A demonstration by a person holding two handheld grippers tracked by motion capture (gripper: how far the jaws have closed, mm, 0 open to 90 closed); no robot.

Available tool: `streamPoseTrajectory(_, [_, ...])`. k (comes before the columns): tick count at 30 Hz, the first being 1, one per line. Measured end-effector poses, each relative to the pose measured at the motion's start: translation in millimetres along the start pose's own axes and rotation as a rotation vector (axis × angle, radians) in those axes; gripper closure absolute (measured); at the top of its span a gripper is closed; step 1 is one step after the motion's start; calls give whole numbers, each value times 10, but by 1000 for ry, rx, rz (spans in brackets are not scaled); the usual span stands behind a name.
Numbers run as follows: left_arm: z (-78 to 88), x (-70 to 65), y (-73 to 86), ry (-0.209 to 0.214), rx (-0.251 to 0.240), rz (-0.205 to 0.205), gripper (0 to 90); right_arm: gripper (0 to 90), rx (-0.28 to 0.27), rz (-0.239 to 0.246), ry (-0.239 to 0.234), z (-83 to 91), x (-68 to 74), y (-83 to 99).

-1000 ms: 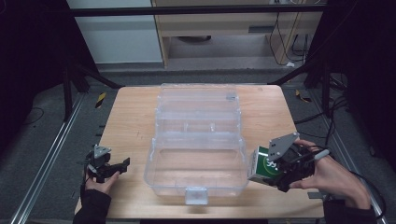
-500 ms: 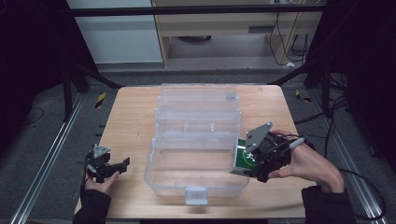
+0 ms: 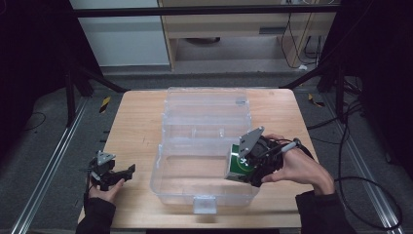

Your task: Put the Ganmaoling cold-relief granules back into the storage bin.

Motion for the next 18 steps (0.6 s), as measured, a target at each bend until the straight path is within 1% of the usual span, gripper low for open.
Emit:
streamPoseTrajectory(2, [0, 1, -1, 0, 0, 0, 171, 160, -6, 4, -3, -41, -11, -16])
streamPoseTrajectory(7, [1, 1, -1, 0, 0, 0, 171, 160, -3, 10, -12, -122, -23, -39])
streamPoseTrajectory(9, [1, 1, -1, 0, -1, 0, 171, 160, -2, 18, -18, -189, -25, -51])
streamPoseTrajectory(13, [4, 3, -2, 1, -2, 1, 171, 160, 16, 37, -30, -272, -16, -62])
streamPoseTrajectory(16, [7, 4, -3, 1, -3, 1, 171, 161, 46, 44, -41, -320, 0, -55])
streamPoseTrajectory(17, [7, 4, -3, 1, -3, 1, 171, 161, 46, 44, -41, -320, 0, -55])
streamPoseTrajectory(18, [7, 3, -3, 2, -3, 1, 171, 161, 65, 49, -46, -338, 4, -43])
Point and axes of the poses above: each handheld gripper's, and its own axes: z roughly backward along the jaws, y roughly out of its underside, x roughly to its left, the point moved 4 cm from there along -z, roughly forward along the jaws, and after that the axes turned 14 degrees about z, right-handed, at the moved point
